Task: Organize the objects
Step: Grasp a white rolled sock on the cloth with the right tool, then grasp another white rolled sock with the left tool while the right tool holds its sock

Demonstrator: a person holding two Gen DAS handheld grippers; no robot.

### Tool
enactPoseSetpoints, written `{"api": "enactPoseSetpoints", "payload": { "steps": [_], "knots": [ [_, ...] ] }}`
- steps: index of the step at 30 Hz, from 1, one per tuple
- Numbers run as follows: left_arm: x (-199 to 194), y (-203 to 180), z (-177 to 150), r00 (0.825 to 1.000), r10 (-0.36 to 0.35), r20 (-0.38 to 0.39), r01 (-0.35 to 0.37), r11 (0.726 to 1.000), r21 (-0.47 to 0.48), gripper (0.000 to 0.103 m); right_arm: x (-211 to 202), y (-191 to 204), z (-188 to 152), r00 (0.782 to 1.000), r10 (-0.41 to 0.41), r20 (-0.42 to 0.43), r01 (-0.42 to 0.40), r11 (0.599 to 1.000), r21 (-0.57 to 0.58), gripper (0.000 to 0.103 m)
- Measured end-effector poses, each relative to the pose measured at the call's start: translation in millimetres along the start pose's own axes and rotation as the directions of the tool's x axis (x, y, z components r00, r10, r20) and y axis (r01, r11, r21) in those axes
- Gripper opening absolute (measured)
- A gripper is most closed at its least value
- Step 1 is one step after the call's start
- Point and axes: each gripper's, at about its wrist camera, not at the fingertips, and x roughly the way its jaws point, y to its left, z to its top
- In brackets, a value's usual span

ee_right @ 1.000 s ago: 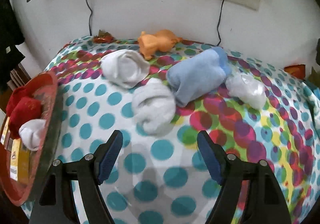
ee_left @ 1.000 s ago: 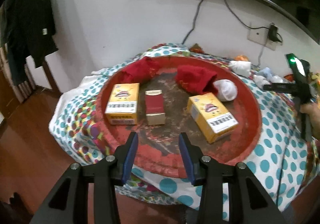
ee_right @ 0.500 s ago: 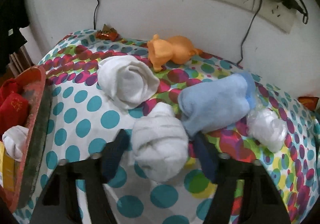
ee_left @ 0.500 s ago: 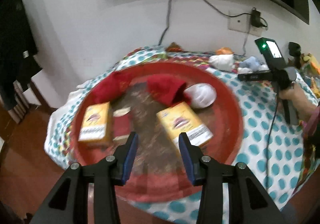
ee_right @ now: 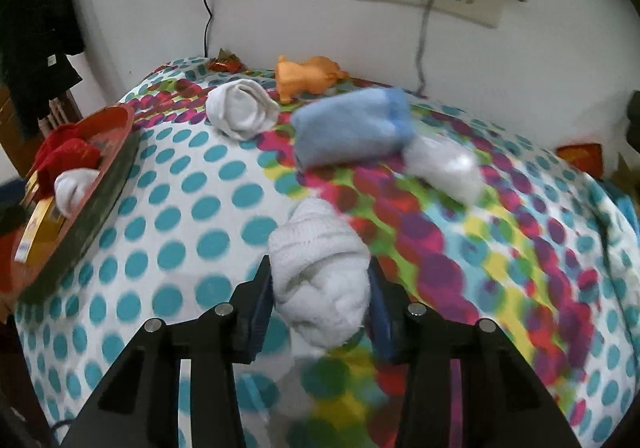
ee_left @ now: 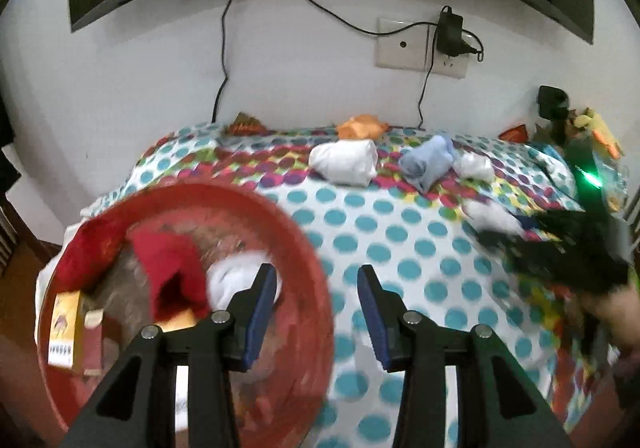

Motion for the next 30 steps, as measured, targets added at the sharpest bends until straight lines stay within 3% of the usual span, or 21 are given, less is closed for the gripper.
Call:
{"api": "enactPoseSetpoints", "payload": {
  "steps": [4,10,15,17,19,24,30],
  "knots": [
    [31,-22,26,0.999,-0.006,-0.042,0.008,1.0,0.03,0.043,-6,-15,-13,0.999,-0.046,0.001,0.046,0.999,-0.012,0.041],
    [78,-43,65,0.993,-0.074,-0.088,0.075,0.997,0.014,0.043,0,-25,-14,1.0,-0.012,-0.014,0.012,0.999,0.03,0.044],
    [114,-50,92,0.993,-0.028,-0.119,0.029,1.0,0.011,0.044,2,-18,-14,0.999,-0.03,-0.02,0.03,1.0,0.003,0.047],
    [126,-50,101,0.992,-0.015,-0.128,0.015,1.0,0.0,0.055,1,-18,-14,0.999,-0.027,-0.02,0.027,1.0,0.008,0.047],
    [133,-48,109,0.994,-0.002,-0.113,-0.001,1.0,-0.024,0.06,1,-17,-14,1.0,-0.02,-0.019,0.021,1.0,0.011,0.048],
    [162,-44,126,0.99,0.013,-0.142,-0.02,0.999,-0.044,0.061,2,-15,-14,1.0,-0.011,-0.02,0.011,1.0,0.007,0.051],
    [194,-24,125,0.983,0.001,-0.182,-0.033,0.984,-0.173,0.062,3,-17,-14,1.0,0.002,-0.018,-0.002,1.0,0.015,0.052]
  ]
}}
